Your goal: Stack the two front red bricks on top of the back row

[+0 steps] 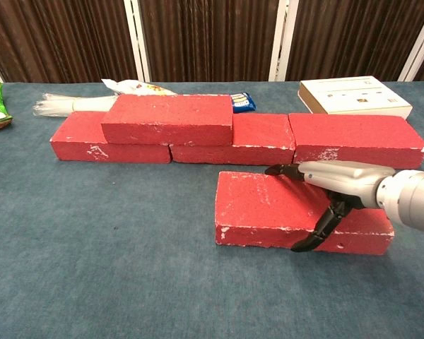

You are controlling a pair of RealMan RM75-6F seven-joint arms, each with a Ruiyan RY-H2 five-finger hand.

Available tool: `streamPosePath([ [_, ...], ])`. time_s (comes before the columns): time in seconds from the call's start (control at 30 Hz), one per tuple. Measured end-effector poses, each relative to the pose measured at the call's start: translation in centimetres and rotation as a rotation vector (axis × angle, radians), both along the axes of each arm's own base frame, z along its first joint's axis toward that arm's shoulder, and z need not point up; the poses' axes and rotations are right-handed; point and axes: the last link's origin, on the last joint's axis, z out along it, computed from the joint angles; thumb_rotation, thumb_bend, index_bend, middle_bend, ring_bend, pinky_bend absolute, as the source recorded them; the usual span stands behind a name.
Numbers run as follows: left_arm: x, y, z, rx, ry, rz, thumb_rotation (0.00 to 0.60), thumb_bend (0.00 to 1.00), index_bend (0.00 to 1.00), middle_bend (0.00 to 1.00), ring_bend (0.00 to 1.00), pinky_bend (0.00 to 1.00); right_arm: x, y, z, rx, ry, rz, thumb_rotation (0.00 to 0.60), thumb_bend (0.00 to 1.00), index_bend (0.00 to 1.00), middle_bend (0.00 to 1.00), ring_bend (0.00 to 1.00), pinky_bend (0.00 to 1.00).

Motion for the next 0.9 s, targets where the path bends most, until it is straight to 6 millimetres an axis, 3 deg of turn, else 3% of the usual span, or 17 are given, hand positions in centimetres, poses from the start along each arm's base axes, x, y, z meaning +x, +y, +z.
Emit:
streamPosePath([
  [0.07, 0.0, 0.0, 0.1, 0.002, -0.001, 0.0, 0.6, 0.3, 0.0, 0.0, 0.0, 0.03, 0.2, 0.0, -0.2, -0.012, -0.001, -0.001, 0.6, 0.13, 0.38, 0.28, 0.16, 0.36],
  [0.17, 0.1, -0.1, 0.2, 0.005, -0.002, -0.001, 0.6, 0.3, 0.0, 0.0, 0.0, 0.03, 0.5, -0.1, -0.4, -0.038, 0.006, -0.005, 0.6, 0.18, 0.55, 0.42, 0.32, 0.5],
  [0.33, 0.0, 0.0, 0.2, 0.005, 0.0, 0.001, 0.6, 0.3, 0.0, 0.0, 0.0, 0.03, 0.8, 0.0, -0.6, -0.071, 0.024, 0.007, 0.6, 0.19, 0.62, 0.48, 0.38, 0.52],
  [0.47, 0.0, -0.1, 0.2, 0.006, 0.008, 0.003, 0.6, 0.3, 0.0, 0.0, 0.0, 0.03, 1.0, -0.2, 0.0, -0.114, 0.022, 0.024, 0.6, 0.19, 0.62, 0.48, 0.39, 0.52],
  [0.67, -0.1, -0.3, 0.3, 0.02, 0.038, 0.006, 0.6, 0.3, 0.0, 0.0, 0.0, 0.03, 1.4, -2.5, 4.2, -0.21, 0.019, 0.095, 0.6, 0.19, 0.62, 0.48, 0.39, 0.52],
  [0.8, -0.1, -0.2, 0.5, 0.042, 0.053, 0.007, 0.6, 0.3, 0.0, 0.0, 0.0, 0.03, 2.3, -5.5, 8.3, -0.301, -0.008, 0.15, 0.6, 0.19, 0.62, 0.48, 0.39, 0.52],
  [0.9, -0.2, -0.1, 0.5, 0.06, 0.069, 0.006, 0.6, 0.3, 0.0, 0.0, 0.0, 0.03, 2.8, -7.7, 10.0, -0.342, -0.019, 0.182, 0.6, 0.19, 0.61, 0.48, 0.39, 0.52],
])
